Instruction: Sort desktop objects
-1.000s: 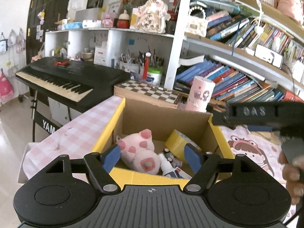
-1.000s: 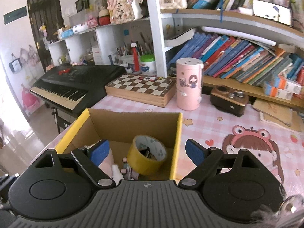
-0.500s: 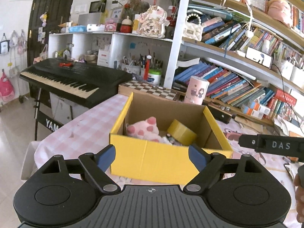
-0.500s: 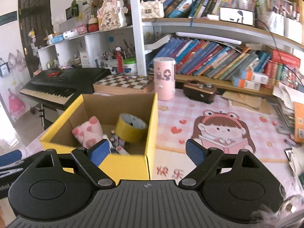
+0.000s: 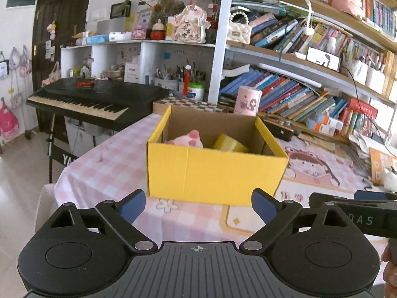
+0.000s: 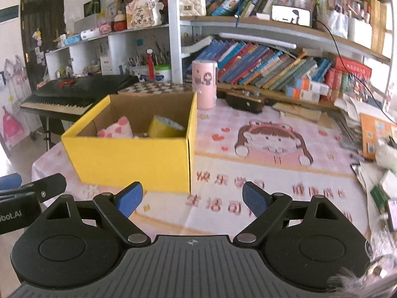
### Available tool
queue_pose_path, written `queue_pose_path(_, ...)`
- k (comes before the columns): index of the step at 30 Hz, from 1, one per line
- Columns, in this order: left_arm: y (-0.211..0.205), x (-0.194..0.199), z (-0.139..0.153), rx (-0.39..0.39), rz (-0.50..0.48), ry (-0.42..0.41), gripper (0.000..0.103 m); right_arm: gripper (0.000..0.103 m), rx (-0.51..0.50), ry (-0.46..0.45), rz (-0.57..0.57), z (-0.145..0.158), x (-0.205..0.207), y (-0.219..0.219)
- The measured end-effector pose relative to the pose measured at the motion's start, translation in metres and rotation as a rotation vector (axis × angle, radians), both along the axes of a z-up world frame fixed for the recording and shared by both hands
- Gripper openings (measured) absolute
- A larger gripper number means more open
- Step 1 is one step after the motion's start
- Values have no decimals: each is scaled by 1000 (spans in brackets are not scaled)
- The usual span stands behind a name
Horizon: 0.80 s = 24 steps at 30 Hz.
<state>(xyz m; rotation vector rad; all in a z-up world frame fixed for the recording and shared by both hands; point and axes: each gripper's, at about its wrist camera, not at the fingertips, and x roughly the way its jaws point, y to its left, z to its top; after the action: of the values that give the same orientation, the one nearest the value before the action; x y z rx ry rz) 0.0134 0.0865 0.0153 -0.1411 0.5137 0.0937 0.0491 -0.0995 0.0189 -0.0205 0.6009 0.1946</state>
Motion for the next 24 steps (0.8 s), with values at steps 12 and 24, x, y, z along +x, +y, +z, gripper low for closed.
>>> queue_pose_path(12, -16, -28, -7, 44, -31, 50, 100, 89, -17, 29, -31, -14, -40, -8)
queue_pose_path(24, -29, -37, -10, 57, -45, 67, 103, 94, -15, 63, -51, -21, -57, -20)
